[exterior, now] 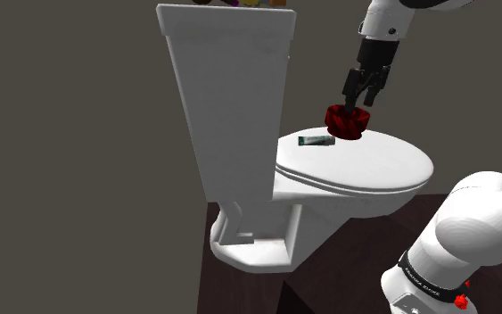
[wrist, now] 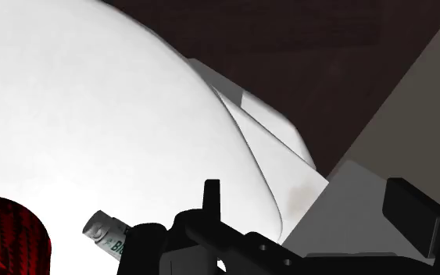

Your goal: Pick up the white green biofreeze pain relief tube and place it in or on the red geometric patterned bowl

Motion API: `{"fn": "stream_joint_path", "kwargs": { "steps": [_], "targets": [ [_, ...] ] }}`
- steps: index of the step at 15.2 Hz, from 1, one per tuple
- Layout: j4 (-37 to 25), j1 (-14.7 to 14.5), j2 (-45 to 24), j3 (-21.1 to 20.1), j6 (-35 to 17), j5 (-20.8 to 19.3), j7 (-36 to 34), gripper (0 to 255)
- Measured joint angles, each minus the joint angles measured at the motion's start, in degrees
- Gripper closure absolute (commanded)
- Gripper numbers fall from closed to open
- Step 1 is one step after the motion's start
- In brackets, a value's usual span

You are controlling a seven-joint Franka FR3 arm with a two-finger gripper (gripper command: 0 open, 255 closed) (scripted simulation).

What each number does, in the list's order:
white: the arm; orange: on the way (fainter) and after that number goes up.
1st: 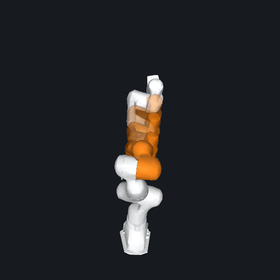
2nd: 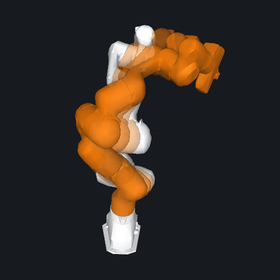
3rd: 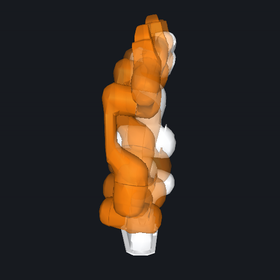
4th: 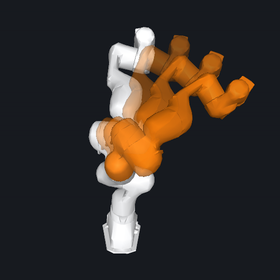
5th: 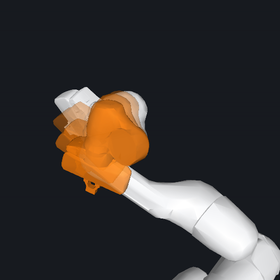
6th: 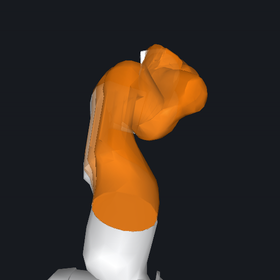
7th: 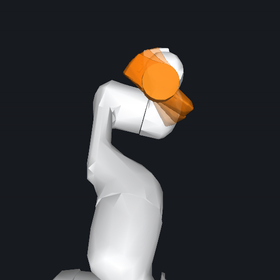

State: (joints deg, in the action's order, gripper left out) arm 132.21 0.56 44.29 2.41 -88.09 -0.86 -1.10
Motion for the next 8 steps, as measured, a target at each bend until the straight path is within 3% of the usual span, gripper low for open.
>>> {"fn": "stream_joint_path", "kwargs": {
  "steps": [3,8],
  "targets": [
    [1.16,-0.26,-0.66,1.30,-1.68,-1.31,2.87,0],
    [3.27,-1.41,-5.62,5.94,-8.57,-5.83,13.74,0]
  ]
}}
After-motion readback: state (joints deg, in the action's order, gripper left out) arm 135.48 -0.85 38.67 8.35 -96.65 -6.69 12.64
